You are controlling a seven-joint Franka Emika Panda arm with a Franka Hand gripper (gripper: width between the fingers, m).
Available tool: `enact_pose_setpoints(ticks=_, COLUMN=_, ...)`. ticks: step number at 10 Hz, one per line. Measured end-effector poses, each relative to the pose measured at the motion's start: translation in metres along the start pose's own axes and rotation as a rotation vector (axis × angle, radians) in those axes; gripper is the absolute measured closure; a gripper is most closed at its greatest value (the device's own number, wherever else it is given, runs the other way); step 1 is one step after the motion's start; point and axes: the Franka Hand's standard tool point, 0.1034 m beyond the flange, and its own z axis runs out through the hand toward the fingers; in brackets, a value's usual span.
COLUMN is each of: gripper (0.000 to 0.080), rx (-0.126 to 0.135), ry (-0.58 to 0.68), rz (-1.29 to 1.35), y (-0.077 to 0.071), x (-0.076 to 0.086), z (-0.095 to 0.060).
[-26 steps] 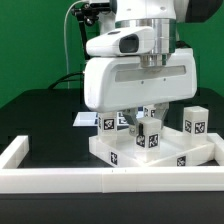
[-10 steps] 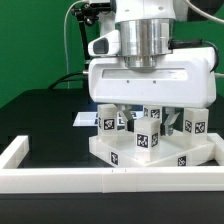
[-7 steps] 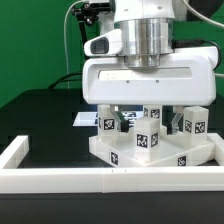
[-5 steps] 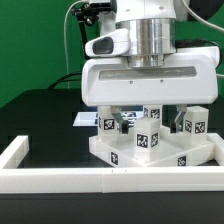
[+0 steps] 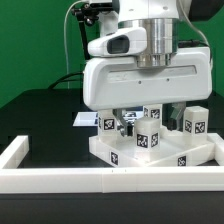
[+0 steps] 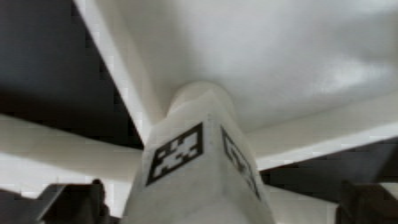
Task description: Assemble square table
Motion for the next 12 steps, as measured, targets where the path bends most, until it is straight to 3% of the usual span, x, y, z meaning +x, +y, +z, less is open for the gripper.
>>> enact_pose_setpoints(ticks=5, gripper=0.0177, rx=-0.015, ry=-0.007, rz=-0.252, y=0.0033, x=-0.0011, z=0.0)
enact_pose_setpoints(ticks=6, gripper=0.0379, rx=-0.015, ry=-0.007, rz=-0.25, y=0.0033, x=-0.0012, z=0.0001)
enact_pose_setpoints(ticks=7, gripper=0.0379, rx=-0.015, ry=-0.007, rz=-0.239, y=0.0035, x=-0.0012, z=0.0001)
enact_pose_setpoints(ticks=8, gripper=0.0509, rx=-0.015, ry=-0.007, rz=-0.225, y=0.0036, x=-0.0012, z=0.0001)
enact_pose_setpoints(ticks=10, gripper=0.0509, rx=-0.013, ry=-0.006, rz=-0.189, y=0.0033, x=-0.0011, z=0.0001)
enact_pose_setpoints(ticks=12, gripper=0.0509, rx=-0.012, ry=-0.004, rz=0.035, y=0.0052, x=-0.0022, z=0.0003)
